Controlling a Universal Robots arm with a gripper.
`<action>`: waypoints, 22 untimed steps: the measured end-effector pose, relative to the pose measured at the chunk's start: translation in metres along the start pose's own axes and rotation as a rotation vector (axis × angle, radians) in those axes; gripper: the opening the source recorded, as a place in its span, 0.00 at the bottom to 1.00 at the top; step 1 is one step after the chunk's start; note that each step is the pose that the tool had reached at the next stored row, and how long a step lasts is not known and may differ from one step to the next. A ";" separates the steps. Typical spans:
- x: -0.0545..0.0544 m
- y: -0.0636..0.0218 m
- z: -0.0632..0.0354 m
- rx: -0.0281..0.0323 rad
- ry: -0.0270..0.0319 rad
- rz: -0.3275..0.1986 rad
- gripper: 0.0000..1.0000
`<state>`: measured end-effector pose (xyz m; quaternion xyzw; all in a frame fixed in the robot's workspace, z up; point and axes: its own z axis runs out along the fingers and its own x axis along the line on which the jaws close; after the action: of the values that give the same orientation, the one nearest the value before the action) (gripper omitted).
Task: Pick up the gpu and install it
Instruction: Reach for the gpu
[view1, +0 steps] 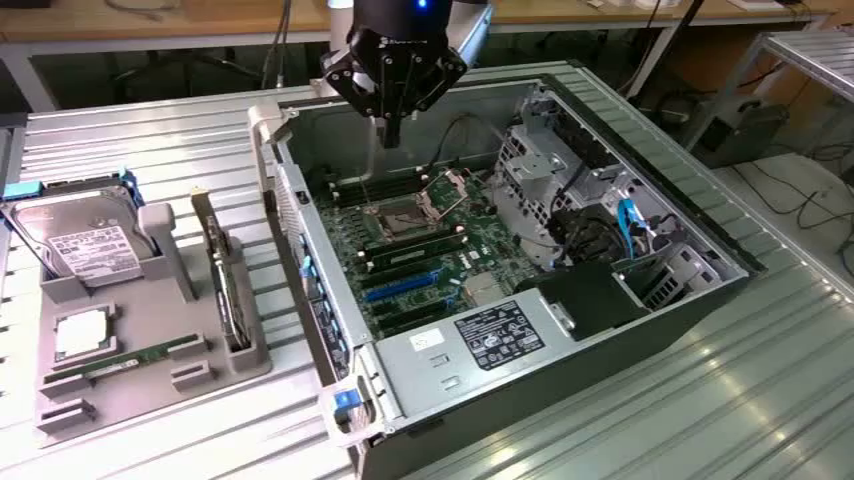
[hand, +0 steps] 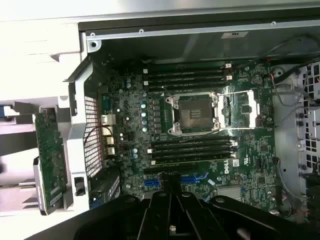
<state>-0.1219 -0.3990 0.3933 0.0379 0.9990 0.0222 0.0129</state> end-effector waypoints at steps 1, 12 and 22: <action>0.000 0.0000 0.0000 0.0000 0.0000 0.000 0.11; 0.000 0.0000 0.0000 0.0000 0.0000 0.000 0.11; 0.029 -0.0147 -0.0014 0.0001 0.0001 0.000 0.11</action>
<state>-0.1520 -0.4115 0.3934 0.0379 0.9990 0.0222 0.0129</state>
